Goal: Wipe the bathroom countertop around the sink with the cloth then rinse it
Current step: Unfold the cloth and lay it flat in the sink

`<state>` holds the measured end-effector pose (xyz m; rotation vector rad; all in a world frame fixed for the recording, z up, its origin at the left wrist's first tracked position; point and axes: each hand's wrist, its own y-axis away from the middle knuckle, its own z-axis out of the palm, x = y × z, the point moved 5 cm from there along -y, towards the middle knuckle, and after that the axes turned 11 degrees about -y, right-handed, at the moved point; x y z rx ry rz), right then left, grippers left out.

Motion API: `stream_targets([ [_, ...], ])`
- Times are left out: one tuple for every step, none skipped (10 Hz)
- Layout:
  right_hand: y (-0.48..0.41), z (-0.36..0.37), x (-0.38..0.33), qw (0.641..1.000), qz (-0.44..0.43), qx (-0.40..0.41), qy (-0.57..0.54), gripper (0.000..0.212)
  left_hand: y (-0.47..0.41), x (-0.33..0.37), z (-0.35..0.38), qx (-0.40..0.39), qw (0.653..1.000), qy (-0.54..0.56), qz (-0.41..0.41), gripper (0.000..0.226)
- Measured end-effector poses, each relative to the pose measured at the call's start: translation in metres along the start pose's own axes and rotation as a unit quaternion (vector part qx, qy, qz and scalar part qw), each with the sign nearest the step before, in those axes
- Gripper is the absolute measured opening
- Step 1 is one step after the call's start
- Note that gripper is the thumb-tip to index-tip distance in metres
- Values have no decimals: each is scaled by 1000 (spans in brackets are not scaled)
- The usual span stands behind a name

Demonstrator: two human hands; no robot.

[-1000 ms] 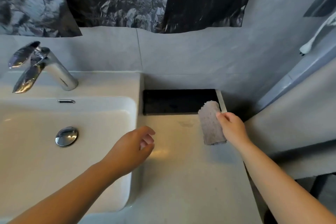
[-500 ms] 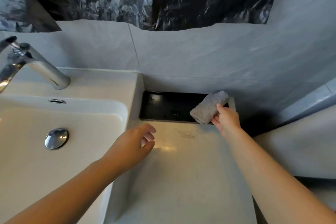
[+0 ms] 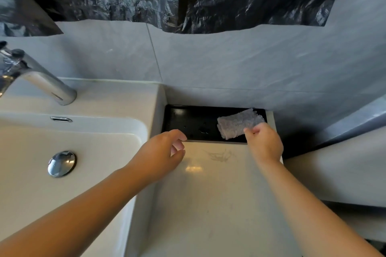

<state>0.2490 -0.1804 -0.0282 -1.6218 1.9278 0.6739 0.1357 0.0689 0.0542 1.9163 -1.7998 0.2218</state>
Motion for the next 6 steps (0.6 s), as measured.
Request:
stream_targets([
  [-6, 9, -7, 980, -172, -52, 82, 33, 4, -1, -2, 6, 1000, 1, 4, 26],
  [-16, 18, -4, 966, -190, -106, 141, 33, 10, -7, -2, 3, 1000, 1, -2, 25],
  [-15, 22, -8, 968, -173, -104, 152, 19, 13, -14, -3, 8, 1000, 1, -10, 23],
  [-7, 23, -13, 973, -166, -84, 134, 19, 18, -17, -6, 15, 1000, 1, -16, 24],
  [1, 23, -10, 978, -135, -107, 115, 27, 21, -18, -7, 21, 1000, 4, -16, 24],
  [17, 1, -19, 986, -126, -100, 46, 30, 28, -19, -9, 35, 999, -1, -16, 24],
])
